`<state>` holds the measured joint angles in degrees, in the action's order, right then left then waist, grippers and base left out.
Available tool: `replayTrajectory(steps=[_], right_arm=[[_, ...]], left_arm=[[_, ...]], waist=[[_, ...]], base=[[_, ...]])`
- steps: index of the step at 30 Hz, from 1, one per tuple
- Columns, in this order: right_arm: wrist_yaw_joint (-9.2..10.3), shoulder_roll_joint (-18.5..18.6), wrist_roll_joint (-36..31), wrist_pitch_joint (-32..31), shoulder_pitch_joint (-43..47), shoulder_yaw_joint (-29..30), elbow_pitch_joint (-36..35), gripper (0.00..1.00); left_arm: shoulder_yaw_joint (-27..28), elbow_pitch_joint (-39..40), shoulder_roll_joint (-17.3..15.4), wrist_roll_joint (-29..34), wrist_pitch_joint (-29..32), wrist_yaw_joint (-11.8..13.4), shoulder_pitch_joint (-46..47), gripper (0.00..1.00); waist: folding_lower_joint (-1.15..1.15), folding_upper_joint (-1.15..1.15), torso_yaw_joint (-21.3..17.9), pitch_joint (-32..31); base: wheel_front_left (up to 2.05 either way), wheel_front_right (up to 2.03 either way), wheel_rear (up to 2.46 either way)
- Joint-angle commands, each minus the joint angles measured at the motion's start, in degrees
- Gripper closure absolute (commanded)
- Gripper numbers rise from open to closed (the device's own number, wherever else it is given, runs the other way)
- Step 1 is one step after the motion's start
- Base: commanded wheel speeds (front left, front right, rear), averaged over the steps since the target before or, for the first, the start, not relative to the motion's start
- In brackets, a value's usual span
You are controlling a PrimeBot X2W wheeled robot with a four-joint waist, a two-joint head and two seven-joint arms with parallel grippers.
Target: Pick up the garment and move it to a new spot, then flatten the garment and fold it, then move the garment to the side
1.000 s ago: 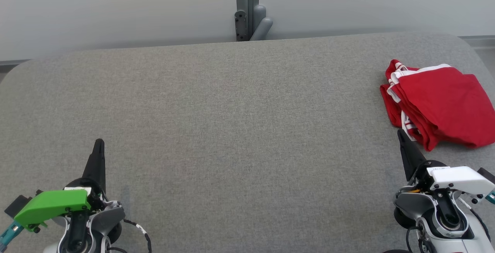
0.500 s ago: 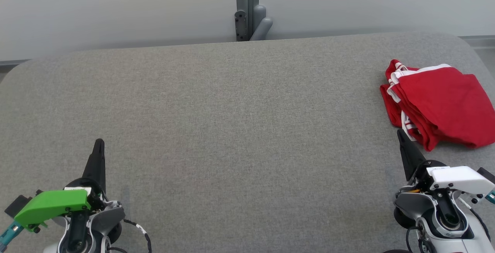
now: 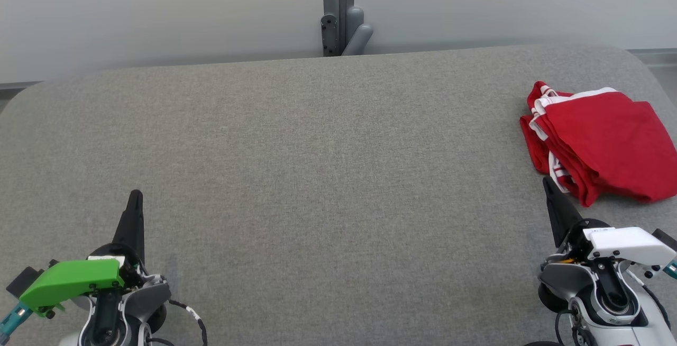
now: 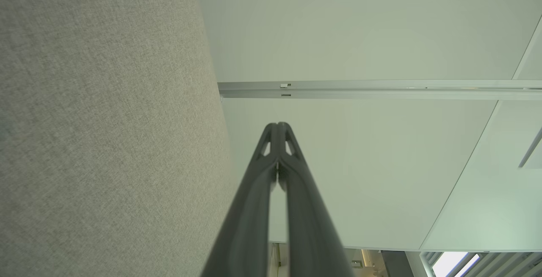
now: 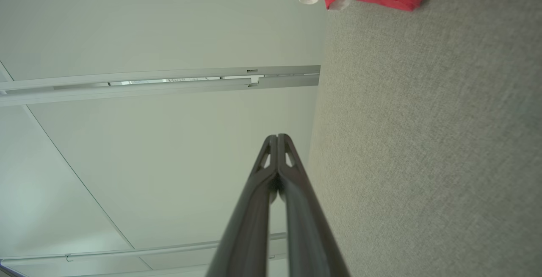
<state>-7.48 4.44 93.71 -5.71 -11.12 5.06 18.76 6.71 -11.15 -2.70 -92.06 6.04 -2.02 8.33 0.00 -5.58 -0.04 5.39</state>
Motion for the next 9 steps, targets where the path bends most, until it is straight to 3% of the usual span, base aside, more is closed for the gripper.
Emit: replayTrajectory(steps=[1,9], right_arm=[[-0.02,0.4,0.4,0.2,-0.1,0.0,-0.3,1.0],[-0.02,0.5,0.5,0.3,0.0,-0.3,-0.3,1.0]], left_arm=[[0.1,0.3,-0.3,-0.1,0.2,-0.1,0.6,1.0],[0.1,0.3,-0.3,-0.1,0.2,-0.1,0.6,1.0]], waist=[[0.0,0.0,0.0,0.0],[0.0,0.0,0.0,0.0]], base=[[0.0,0.0,0.0],[0.0,0.0,0.0]])
